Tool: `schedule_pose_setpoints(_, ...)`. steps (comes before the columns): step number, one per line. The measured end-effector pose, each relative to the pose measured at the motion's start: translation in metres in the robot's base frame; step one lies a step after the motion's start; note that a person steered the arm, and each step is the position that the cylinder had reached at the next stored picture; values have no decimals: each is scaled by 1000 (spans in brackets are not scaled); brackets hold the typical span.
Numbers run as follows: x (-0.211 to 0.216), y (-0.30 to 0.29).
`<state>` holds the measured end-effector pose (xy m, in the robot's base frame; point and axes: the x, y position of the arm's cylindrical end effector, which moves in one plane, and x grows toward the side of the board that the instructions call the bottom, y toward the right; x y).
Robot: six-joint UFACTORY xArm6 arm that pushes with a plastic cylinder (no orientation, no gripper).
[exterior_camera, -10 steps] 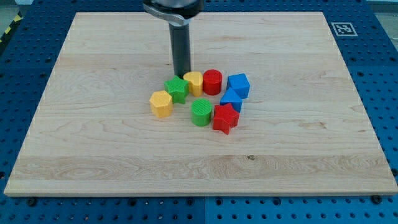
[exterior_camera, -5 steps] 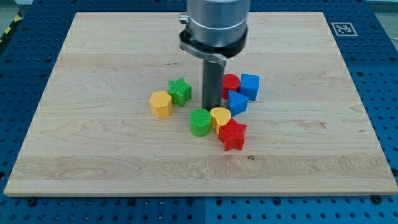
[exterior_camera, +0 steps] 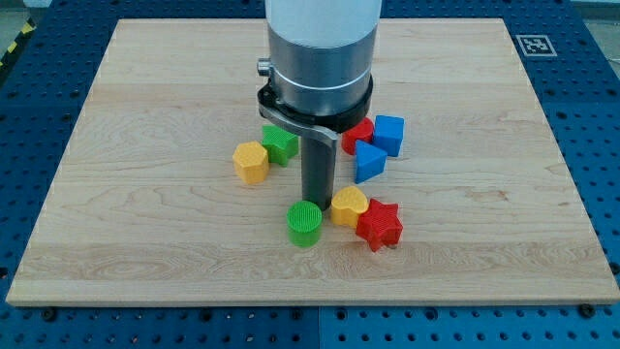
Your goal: Separate the group of blocks
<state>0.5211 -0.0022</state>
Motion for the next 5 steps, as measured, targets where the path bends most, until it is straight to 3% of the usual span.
schedule_pose_setpoints(5, 24, 9)
